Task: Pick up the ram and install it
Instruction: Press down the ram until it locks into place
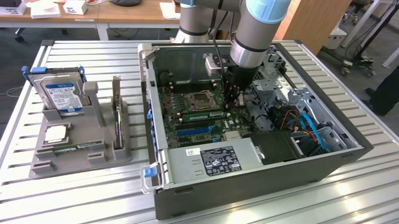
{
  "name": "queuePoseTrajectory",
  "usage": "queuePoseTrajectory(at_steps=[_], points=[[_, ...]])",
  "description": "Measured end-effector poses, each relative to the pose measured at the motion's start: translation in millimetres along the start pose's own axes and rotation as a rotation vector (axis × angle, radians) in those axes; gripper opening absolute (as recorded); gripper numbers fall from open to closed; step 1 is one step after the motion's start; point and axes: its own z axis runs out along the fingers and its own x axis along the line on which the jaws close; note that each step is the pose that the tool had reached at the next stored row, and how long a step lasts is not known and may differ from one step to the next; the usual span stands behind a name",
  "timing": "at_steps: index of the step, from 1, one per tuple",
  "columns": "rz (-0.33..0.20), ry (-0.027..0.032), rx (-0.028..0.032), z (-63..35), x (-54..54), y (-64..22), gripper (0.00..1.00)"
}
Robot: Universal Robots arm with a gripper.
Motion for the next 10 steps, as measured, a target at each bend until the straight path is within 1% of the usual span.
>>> queuePoseTrajectory(at_steps=[10], points=[[0.0,-0.0001,0.0,0.6,0.0,-0.1,0.1]])
